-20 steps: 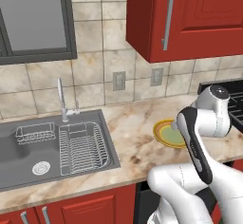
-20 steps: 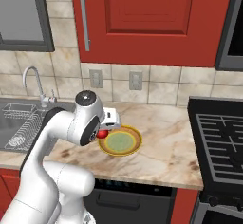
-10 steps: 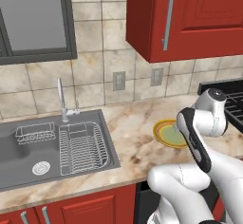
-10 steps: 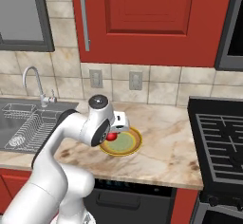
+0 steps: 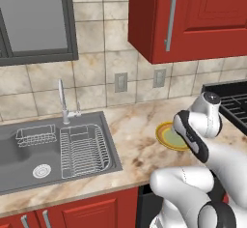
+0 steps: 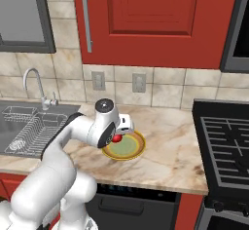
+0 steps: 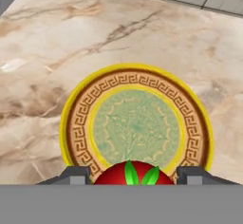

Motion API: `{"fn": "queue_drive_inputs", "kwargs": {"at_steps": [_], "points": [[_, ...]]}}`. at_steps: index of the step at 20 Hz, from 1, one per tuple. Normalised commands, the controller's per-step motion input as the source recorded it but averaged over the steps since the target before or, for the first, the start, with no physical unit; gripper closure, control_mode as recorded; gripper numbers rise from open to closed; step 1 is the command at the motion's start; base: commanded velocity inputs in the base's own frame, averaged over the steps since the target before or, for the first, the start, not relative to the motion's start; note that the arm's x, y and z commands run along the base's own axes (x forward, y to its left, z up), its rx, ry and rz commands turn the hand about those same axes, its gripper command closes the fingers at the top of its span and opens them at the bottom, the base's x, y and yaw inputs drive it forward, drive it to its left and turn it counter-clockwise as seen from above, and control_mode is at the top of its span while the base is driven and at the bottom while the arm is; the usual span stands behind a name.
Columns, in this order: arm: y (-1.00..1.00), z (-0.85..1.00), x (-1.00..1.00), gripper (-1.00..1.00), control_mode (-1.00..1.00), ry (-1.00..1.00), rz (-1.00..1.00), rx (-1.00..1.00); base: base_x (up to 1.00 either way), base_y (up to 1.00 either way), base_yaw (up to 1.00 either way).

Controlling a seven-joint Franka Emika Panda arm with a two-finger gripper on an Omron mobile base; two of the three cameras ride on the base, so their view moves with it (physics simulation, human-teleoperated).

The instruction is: Pick tomato from the fridge and place it on the plate on the counter.

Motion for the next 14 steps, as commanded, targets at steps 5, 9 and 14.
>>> {"fn": "queue_drive_inputs", "kwargs": {"at_steps": [5,9,14], "points": [[0.00,-0.26,0.32,1.00,-1.00,0.00,0.00,-0.03,0.00,0.00,0.00],[0.00,-0.29,0.28,-1.00,-1.00,0.00,0.01,-0.04,0.00,0.00,0.00],[0.00,-0.08,0.11,-1.00,-1.00,0.00,0.01,0.00,0.00,0.00,0.00]]}}
